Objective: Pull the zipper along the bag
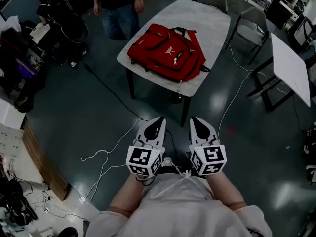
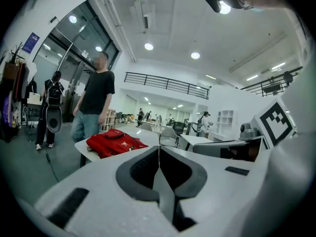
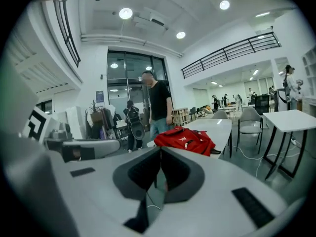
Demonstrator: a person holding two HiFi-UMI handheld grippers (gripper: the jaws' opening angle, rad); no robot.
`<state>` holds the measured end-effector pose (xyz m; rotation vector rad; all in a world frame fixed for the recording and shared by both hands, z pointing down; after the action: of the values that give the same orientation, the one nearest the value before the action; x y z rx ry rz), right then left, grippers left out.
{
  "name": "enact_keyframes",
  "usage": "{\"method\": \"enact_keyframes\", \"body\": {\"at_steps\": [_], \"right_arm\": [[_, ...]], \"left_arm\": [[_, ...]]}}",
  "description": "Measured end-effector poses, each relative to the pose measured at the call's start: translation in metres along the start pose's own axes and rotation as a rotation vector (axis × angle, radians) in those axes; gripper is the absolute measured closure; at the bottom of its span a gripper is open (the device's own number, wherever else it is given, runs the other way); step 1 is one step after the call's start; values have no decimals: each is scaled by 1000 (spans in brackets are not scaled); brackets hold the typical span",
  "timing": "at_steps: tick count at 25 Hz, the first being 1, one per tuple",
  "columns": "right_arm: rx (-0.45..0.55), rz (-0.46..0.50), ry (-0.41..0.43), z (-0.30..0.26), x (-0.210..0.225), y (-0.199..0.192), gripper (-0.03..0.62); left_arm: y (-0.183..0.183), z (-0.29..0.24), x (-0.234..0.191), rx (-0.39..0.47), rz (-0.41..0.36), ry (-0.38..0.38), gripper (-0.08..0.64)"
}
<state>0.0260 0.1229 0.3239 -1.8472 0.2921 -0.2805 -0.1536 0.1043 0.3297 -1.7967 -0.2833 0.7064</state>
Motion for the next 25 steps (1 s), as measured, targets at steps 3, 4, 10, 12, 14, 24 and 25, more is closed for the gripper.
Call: {"method": "enact_keyframes", "body": {"at_steps": [3, 4, 10, 12, 14, 24, 25], "right_arm": [[-29, -11, 3, -31, 9, -1, 565], [-40, -16, 10, -42, 14, -1, 565], [-115, -27, 66, -119, 62, 2, 565], [-138, -30, 84, -152, 87, 5, 565], [-175, -27, 110, -184, 110, 4, 565], [-504, 41, 338, -307, 179, -67, 565], [-541, 54, 358, -316, 182, -77, 565]], "left_arm": [[-1, -23, -20, -28, 16, 14, 538], [-2, -33, -26, -35, 22, 20, 538], [-2, -101, -56, -75, 46, 73, 538], [-2, -134, -66, -90, 45, 92, 539], [-4, -165, -77, -111, 52, 114, 540], [-56, -272, -112, -241, 140, 265, 538], [-64, -278, -115, -258, 146, 277, 538]]}}
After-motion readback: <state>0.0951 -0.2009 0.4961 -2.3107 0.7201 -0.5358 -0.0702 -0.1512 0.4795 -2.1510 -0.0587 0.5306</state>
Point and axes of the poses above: the fingertips, and each gripper's own axes: z backward along the fingers, x to its right, y out of its top, the point moved 8 cm from there along z, backward along the fingers, and after that the axes turned 8 degrees about z, right-handed, at the moved point
